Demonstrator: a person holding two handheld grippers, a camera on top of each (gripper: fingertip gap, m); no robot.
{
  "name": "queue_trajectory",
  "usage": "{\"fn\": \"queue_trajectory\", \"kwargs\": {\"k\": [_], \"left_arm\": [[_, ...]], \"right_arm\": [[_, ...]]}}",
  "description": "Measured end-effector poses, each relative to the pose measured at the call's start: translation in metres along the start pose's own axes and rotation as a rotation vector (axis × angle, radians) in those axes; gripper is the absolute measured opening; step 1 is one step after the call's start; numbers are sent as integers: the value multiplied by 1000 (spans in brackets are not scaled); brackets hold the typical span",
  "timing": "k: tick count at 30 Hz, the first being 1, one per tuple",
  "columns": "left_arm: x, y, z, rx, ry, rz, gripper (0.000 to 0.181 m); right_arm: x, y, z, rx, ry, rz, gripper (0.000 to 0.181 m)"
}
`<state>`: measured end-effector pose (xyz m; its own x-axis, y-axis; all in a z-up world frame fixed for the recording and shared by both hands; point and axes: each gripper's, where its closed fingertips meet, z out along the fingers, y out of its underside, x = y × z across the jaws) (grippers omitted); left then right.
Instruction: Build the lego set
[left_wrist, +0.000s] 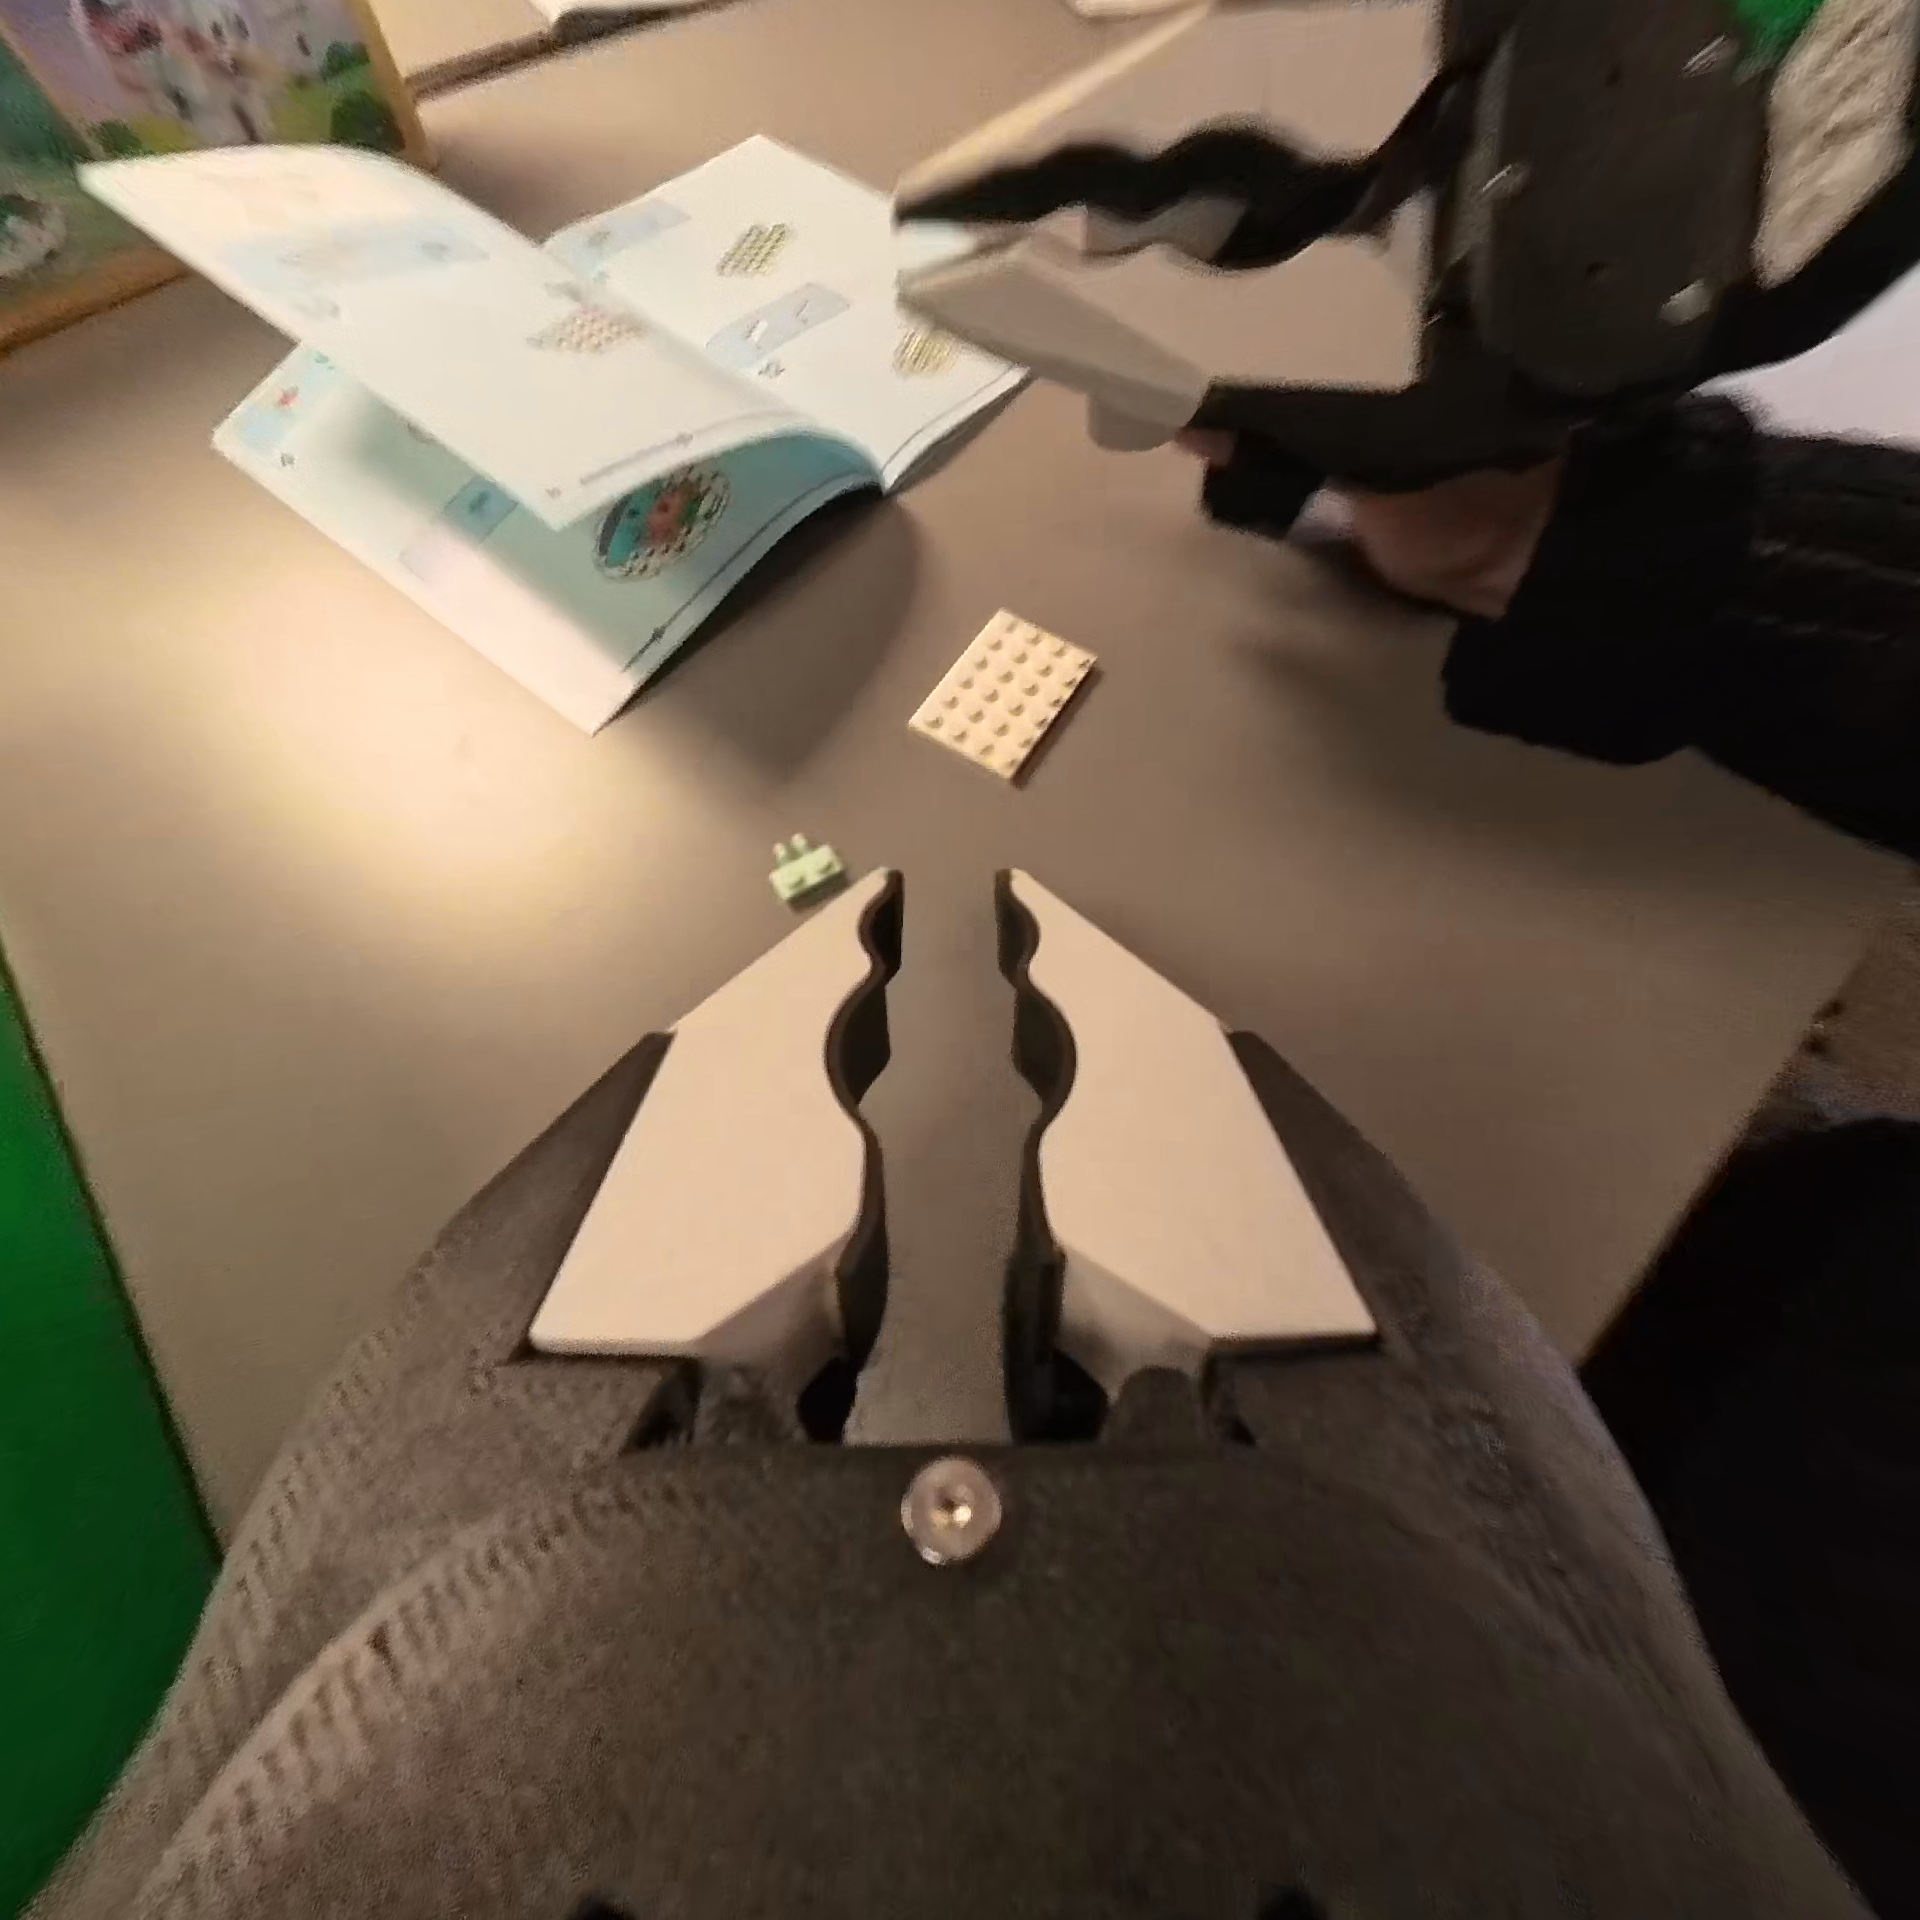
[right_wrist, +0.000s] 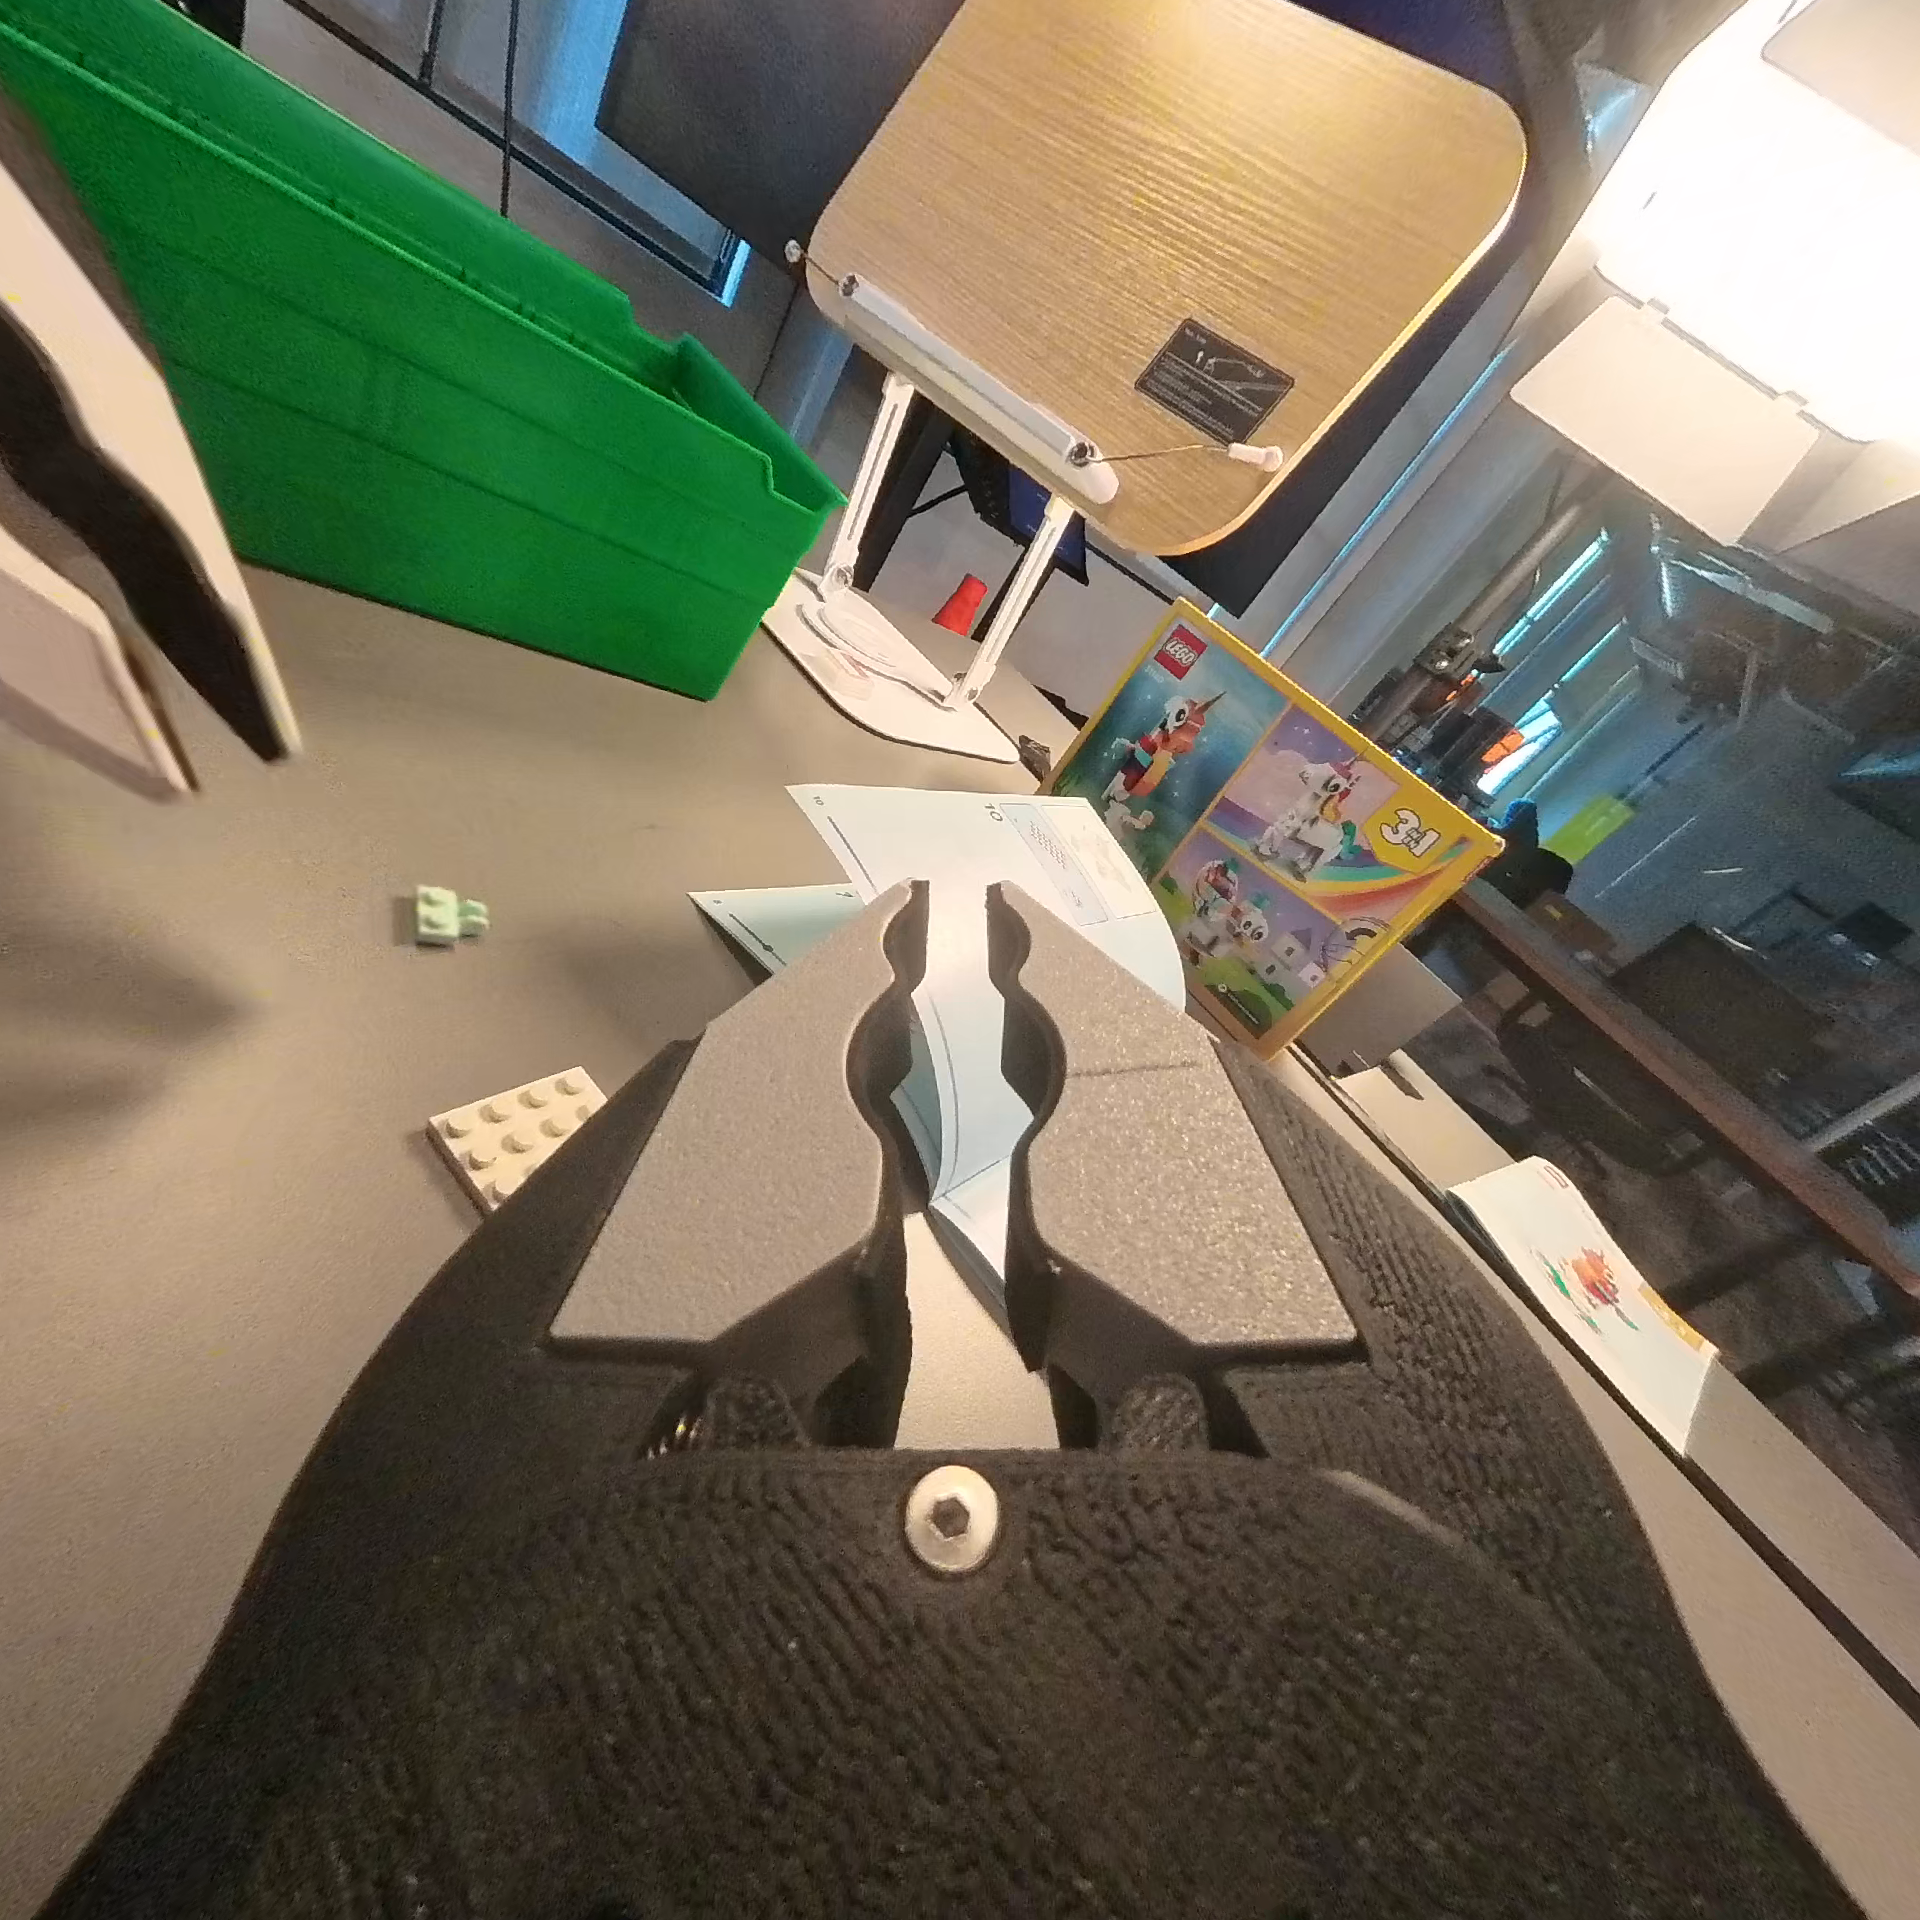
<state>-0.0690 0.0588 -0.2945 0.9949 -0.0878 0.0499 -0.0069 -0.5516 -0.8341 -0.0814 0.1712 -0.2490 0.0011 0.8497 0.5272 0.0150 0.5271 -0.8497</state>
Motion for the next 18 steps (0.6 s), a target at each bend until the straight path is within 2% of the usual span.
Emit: {"fn": "queue_trajectory", "kwargs": {"k": [1, 5, 8, 10, 11, 15, 18], "left_arm": [[6, -8, -8, 40, 29, 4, 16], [21, -40, -60, 216, 144, -26, 10], [22, -49, -110, 266, 283, -186, 9], [5, -47, -138, 278, 290, -278, 12], [-14, -40, -149, 256, 226, -302, 15], [-114, -5, -191, 178, -198, -331, 19], [-160, 22, -200, 39, -336, -312, 18]], "right_arm": [[0, 0, 0, 0, 0, 0, 9], [1, 0, -1, 3, 4, 5, 9], [3, 0, -2, 3, 12, 6, 9], [3, -1, -2, 6, 14, 5, 9], [3, -1, -2, 8, 14, 5, 9], [-1, -2, -2, 6, -3, -10, 7], [-4, -1, -2, -3, -12, -24, 5]]}}
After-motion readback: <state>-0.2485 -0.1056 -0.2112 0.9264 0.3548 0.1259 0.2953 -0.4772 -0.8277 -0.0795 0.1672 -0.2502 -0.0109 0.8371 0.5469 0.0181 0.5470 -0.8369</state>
